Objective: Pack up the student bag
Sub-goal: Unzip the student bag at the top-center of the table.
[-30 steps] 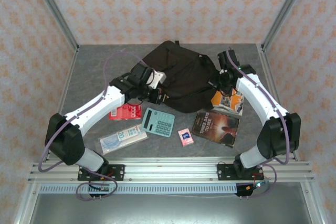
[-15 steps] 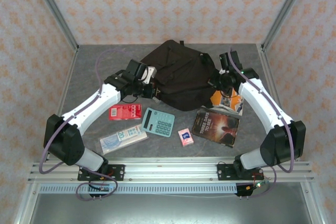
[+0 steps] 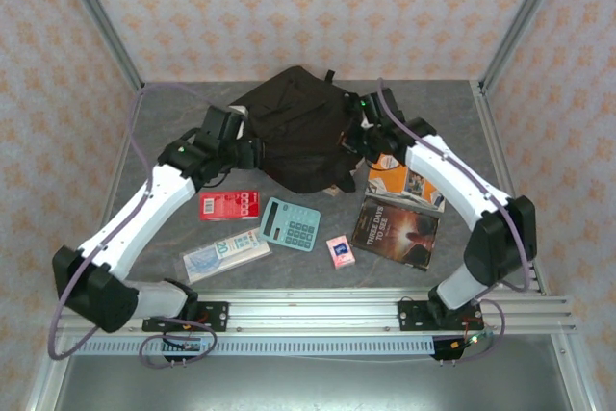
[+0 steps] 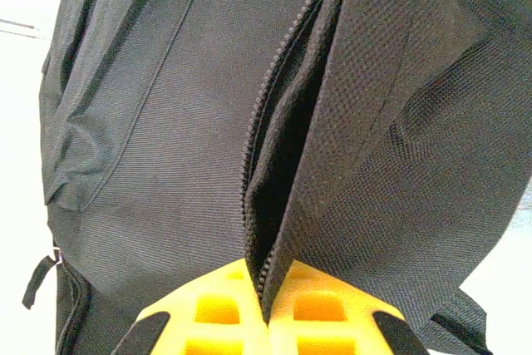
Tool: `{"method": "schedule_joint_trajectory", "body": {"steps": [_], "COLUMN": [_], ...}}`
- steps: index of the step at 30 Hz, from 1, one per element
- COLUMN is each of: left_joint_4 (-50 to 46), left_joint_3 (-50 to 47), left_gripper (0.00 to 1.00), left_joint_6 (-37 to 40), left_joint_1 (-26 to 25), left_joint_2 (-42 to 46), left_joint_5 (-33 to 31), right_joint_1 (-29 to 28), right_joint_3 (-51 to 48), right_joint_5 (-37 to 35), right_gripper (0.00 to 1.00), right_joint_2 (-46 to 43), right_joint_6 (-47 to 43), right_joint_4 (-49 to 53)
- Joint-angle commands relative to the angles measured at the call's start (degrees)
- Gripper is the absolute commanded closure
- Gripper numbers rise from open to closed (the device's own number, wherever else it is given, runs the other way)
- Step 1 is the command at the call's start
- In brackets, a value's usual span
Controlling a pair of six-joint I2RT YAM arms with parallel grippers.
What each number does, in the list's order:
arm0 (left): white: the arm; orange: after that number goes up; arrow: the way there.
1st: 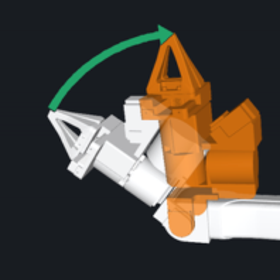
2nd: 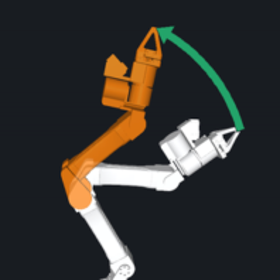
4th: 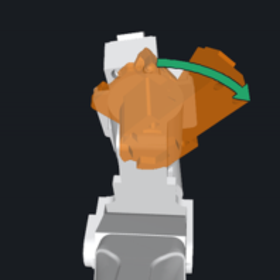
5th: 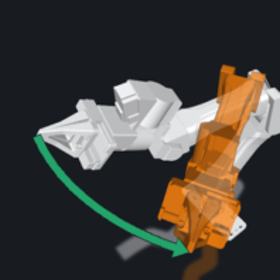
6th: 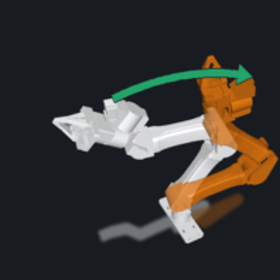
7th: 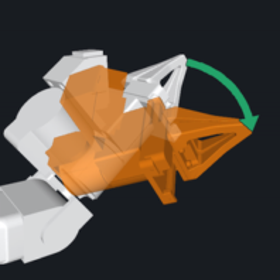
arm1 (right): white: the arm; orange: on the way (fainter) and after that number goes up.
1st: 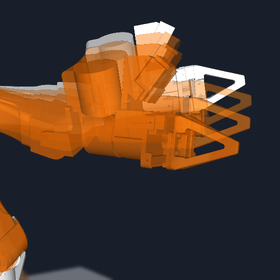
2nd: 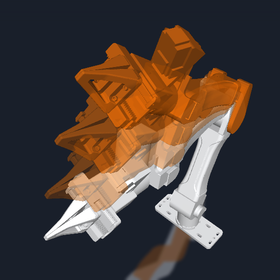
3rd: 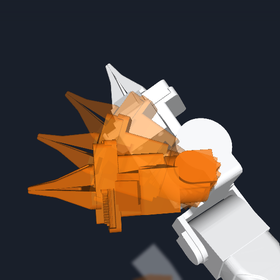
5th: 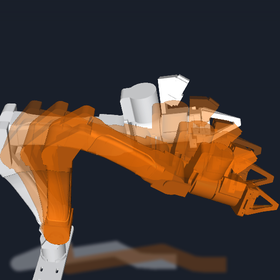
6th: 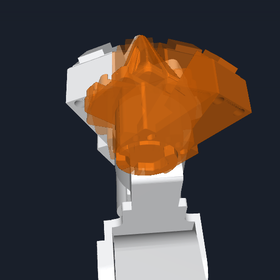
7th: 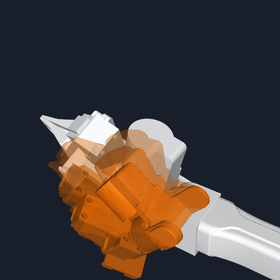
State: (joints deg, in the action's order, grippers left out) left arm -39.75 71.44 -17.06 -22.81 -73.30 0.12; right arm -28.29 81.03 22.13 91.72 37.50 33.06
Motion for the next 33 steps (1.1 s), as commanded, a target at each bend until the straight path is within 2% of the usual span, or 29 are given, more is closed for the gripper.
{"method": "schedule_joint_trajectory", "body": {"steps": [1, 4, 9, 13, 19, 22, 28, 33], "left_joint_4": [-1.8, -2.3, -1.9, -0.7, -2.4, -3.7, -3.2, -3.5], "left_joint_3": [0.1, 0.3, 0.6, 0.3, 3.5, 5.9, 7.8, 10.3], "left_gripper": [0.38, 0.34, 0.32, 0.24, 0.22, 0.23, 0.24, 0.22], "left_joint_6": [0.1, 1.2, 2.2, 2.5, 5.8, 7.8, 11.0, 15.8], "left_joint_1": [0.5, 0.6, 0.6, 0.3, -3.7, -6.1, -7.1, -7.3], "left_joint_2": [2.6, 3.1, 0.2, -2.7, -6.9, -9.5, -12.6, -15.6], "left_joint_5": [-6.2, -4.7, 4.6, 9.7, 10.0, 9.5, 12.3, 11.8], "right_joint_1": [-2.6, -3.9, -4.6, -4.6, -4.5, -4.1, -2.4, -1.9], "right_joint_3": [3.4, 2.2, -5.4, -12.0, -15.7, -17.2, -19.7, -19.5], "right_joint_5": [1.2, 2.5, 4.0, 6.7, 5.1, 4.3, 9.7, 14.6], "right_gripper": [1.0, 1.0, 1.0, 1.0, 0.96, 1.0, 1.0, 1.0], "right_joint_2": [2.2, 3.7, 3.2, 2.5, 0.9, -0.6, -1.1, -0.6], "right_joint_6": [2.1, 2.9, 3.2, 3.6, 2.0, 2.0, 6.1, 6.0], "right_joint_4": [-3.5, -6.3, -15.1, -24.0, -25.1, -26.5, -33.7, -35.5]}}
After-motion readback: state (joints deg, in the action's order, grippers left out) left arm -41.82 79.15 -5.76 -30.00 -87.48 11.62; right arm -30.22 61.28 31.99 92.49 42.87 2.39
